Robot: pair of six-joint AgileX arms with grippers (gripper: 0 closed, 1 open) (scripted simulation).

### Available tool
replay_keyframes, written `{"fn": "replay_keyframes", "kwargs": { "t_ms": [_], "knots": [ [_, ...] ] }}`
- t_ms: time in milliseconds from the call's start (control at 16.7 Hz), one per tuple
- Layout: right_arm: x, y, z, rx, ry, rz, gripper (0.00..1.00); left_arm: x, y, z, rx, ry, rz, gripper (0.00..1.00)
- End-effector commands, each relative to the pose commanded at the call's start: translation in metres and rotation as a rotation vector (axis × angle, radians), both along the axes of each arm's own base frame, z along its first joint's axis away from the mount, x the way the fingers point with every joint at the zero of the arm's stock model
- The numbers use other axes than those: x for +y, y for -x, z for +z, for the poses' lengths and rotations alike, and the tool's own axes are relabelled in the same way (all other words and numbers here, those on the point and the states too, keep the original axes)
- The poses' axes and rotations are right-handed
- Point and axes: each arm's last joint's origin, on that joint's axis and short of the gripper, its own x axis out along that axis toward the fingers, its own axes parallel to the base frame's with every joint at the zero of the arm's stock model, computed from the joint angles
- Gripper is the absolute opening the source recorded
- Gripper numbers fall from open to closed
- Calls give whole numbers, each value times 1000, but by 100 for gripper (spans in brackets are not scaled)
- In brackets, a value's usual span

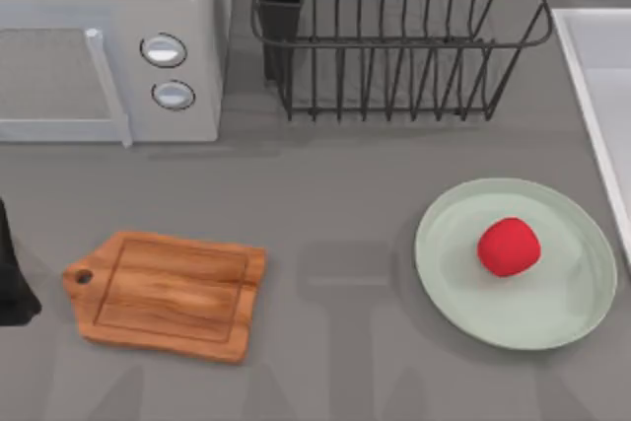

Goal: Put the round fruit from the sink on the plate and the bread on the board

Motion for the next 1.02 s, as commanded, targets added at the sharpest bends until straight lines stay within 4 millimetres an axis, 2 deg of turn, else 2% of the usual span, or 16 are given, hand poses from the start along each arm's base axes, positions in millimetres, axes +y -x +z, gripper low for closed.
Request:
{"fn": "replay_keyframes", "kwargs": {
  "t_ms": [180,300,720,1020],
  "knots": [
    [-5,4,-26,-135,38,-37,100,0,0,0,0,0,0,100],
    [-7,4,-34,-180,54,-51,100,0,0,0,0,0,0,100],
    [-7,4,-35,-188,56,-54,100,0,0,2,9,-7,2,100],
    [-7,4,-35,-188,56,-54,100,3,-7,31,187,-129,17,100]
  ]
}}
